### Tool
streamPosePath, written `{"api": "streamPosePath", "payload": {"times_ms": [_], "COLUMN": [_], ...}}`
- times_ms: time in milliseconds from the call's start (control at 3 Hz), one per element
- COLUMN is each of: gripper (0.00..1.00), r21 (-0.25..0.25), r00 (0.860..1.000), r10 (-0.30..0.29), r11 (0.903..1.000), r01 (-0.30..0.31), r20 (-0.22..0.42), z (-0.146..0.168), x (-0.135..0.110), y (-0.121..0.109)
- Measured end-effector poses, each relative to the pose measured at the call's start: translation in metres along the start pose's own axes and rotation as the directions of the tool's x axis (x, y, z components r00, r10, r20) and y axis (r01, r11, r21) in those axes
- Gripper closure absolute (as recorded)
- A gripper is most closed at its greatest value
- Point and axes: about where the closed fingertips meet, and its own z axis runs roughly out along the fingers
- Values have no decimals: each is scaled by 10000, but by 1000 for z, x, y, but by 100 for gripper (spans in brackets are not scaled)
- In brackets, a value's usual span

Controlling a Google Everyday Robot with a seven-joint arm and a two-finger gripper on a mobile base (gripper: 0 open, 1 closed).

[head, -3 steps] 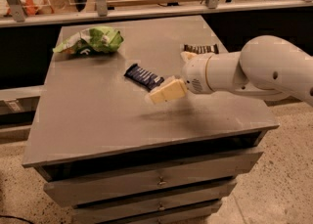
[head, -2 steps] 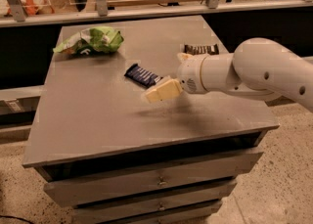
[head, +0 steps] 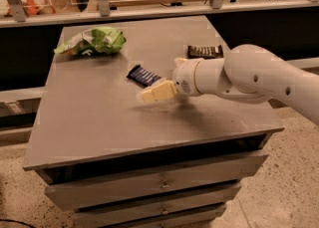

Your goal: Pick rxbar blueberry

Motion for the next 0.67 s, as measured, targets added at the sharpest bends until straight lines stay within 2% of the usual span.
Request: {"api": "streamPosePath", "payload": {"times_ms": [333, 667], "gripper": [0, 18], "r21": [-106, -199], "r00": [10000, 9999], "r10": [-5, -80], "r11": [9999, 9998], "r01": [6, 82], "r20": [68, 110], "z": [9, 16], "x": [-2, -3], "y": [-1, -1]}}
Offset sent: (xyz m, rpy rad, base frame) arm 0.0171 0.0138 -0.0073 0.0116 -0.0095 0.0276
